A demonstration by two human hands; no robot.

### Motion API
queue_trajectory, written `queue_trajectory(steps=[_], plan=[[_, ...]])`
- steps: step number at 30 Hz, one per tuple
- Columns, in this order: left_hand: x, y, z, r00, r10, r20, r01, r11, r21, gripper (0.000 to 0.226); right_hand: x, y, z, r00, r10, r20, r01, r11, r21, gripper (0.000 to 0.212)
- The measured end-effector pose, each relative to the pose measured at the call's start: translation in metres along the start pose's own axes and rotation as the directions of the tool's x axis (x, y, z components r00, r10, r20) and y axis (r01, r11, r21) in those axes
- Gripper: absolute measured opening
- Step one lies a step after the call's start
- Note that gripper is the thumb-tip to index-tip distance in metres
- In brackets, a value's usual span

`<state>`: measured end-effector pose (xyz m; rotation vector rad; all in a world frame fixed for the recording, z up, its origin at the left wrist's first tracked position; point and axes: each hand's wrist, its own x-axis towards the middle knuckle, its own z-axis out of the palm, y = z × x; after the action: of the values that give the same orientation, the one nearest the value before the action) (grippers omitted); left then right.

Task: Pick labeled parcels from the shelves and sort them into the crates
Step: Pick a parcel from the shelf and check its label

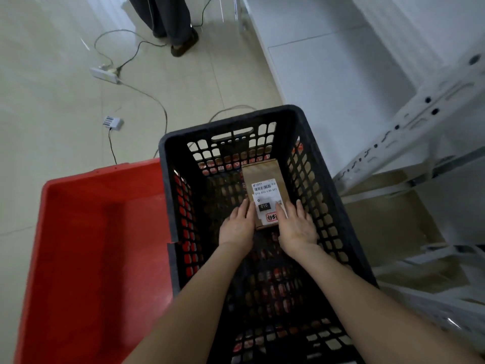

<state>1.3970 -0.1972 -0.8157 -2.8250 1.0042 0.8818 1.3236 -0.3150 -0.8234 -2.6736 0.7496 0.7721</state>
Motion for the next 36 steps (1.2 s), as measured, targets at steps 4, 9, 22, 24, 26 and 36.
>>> queue_trajectory(steps=[4,9,22,24,26,36], plan=[[-0.038,0.008,-0.032,0.999,0.038,-0.01,-0.037,0.996,0.081,0.096,-0.048,-0.004,-0.027,0.999,0.031,-0.037,-0.029,0.998,0.057,0.092],[-0.086,0.029,-0.065,0.987,0.155,-0.037,-0.148,0.979,0.138,0.093,-0.114,-0.006,-0.056,0.991,0.088,-0.103,-0.078,0.993,0.094,0.087],[-0.245,0.1,-0.107,0.809,0.588,-0.004,-0.543,0.749,0.379,0.093,-0.347,0.01,-0.068,0.822,0.49,-0.291,-0.407,0.862,0.301,0.078],[-0.272,0.122,-0.102,0.764,0.645,0.015,-0.596,0.695,0.402,0.091,-0.385,0.019,-0.063,0.777,0.556,-0.295,-0.46,0.821,0.338,0.078],[-0.3,0.147,-0.094,0.707,0.707,0.028,-0.651,0.634,0.417,0.088,-0.426,0.029,-0.058,0.742,0.607,-0.285,-0.495,0.783,0.378,0.077],[-0.499,0.269,-0.022,0.442,0.889,0.117,-0.789,0.323,0.523,0.081,-0.658,0.081,0.029,0.505,0.815,-0.285,-0.624,0.573,0.532,0.069]])
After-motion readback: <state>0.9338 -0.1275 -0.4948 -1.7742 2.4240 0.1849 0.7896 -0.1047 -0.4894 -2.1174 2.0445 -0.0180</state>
